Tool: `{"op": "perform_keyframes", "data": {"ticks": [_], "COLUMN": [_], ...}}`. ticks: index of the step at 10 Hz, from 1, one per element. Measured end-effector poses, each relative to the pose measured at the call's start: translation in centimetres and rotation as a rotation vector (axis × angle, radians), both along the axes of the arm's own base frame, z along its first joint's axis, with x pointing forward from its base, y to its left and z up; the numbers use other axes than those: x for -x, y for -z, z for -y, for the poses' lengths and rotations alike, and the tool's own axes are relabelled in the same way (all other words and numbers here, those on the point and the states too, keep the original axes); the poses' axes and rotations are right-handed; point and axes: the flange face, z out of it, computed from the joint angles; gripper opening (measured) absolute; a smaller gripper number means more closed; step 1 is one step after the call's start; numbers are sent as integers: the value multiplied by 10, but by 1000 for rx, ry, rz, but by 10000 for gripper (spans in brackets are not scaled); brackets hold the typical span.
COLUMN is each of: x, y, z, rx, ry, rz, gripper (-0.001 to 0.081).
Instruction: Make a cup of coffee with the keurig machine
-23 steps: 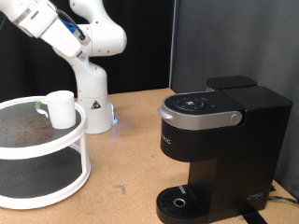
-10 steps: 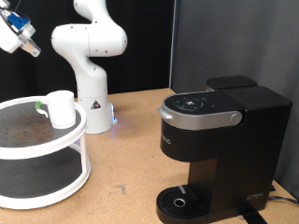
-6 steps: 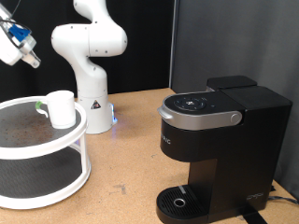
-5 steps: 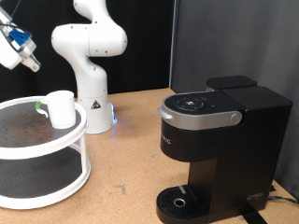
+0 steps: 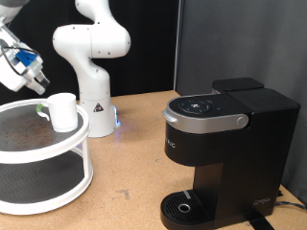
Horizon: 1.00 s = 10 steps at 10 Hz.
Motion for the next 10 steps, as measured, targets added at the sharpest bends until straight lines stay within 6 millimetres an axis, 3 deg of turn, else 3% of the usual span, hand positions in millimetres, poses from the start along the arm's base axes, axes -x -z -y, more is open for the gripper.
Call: {"op": "perform_keyframes", "data": {"ticks": [2, 3, 4, 5, 6, 10], "x": [1, 2, 3, 3, 4, 17], "y": [18, 25, 30, 34, 37, 39], "z": [-5, -7, -8, -9, -9, 0], "rx": [14, 21, 29, 35, 40, 13], "ry": [0, 1, 5, 7, 7, 26], "rz": [-20, -24, -23, -21, -15, 37], "gripper": [589, 589, 720, 720, 792, 807]}}
